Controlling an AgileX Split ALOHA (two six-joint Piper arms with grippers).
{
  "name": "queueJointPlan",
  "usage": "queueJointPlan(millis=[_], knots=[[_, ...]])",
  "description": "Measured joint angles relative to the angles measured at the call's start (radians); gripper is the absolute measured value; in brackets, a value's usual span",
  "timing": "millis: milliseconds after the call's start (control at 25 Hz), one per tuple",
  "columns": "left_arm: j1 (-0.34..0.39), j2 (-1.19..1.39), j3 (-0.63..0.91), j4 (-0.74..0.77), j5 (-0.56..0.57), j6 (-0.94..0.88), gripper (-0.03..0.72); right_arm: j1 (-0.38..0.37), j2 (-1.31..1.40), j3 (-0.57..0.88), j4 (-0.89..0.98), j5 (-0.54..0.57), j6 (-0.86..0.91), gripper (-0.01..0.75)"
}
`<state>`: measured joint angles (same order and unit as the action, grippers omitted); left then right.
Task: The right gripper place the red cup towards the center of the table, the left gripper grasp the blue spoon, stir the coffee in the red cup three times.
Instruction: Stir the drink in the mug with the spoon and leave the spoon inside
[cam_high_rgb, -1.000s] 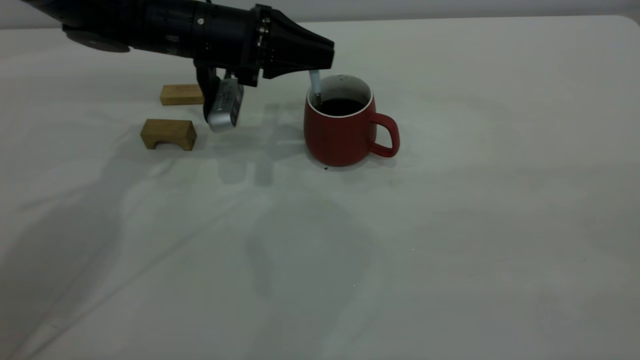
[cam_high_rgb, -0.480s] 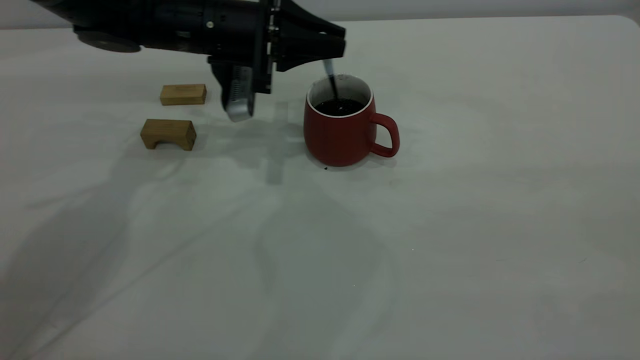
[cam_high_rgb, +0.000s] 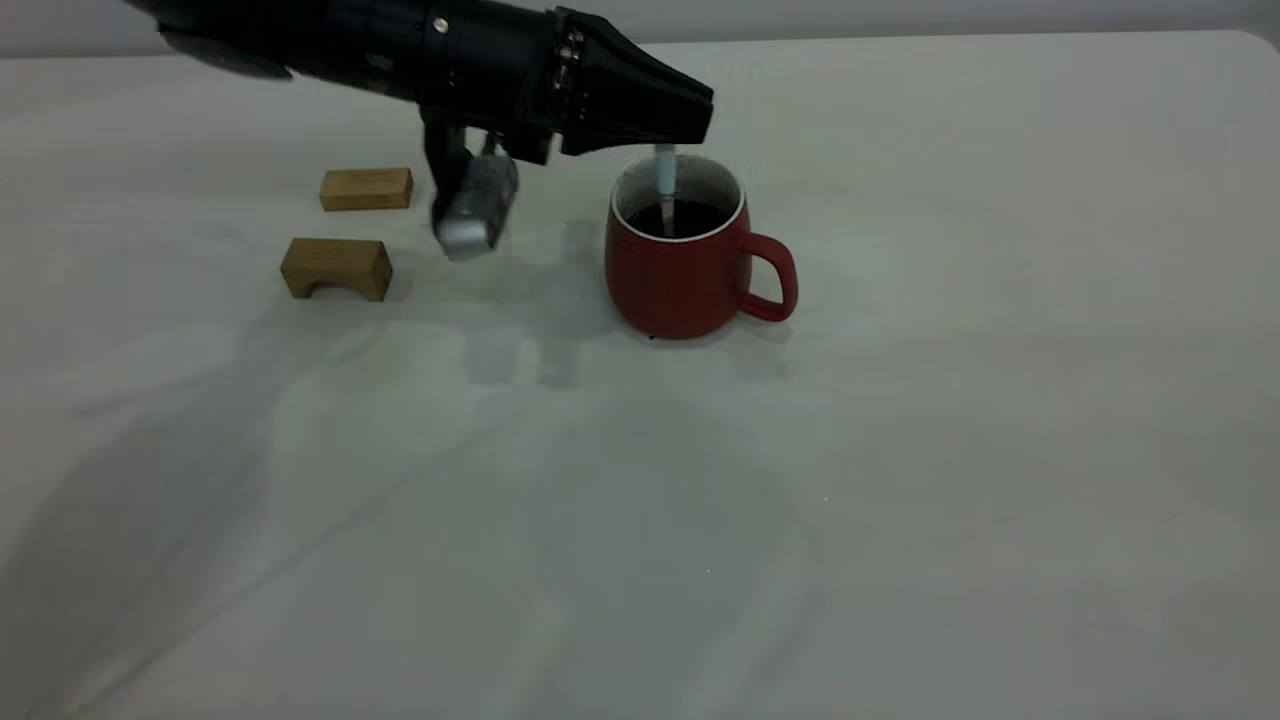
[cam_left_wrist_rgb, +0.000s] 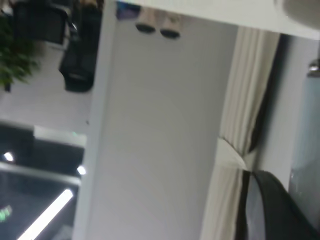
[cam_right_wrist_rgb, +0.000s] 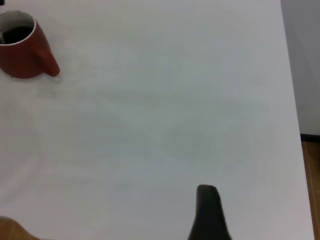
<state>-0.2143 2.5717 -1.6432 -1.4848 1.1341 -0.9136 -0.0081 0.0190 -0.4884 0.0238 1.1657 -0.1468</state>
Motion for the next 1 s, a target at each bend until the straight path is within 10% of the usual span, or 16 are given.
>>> queueJointPlan(millis=[800,1000], knots=[[0.013,0.024,-0.019,-0.015,0.012,0.318,0.112,0.000,0.000,0.000,0.000,0.000,0.000,0.591],[0.013,0.024,-0.019,-0.020,0.015,0.327,0.210,0.000,0.000,0.000,0.000,0.000,0.000,0.591]])
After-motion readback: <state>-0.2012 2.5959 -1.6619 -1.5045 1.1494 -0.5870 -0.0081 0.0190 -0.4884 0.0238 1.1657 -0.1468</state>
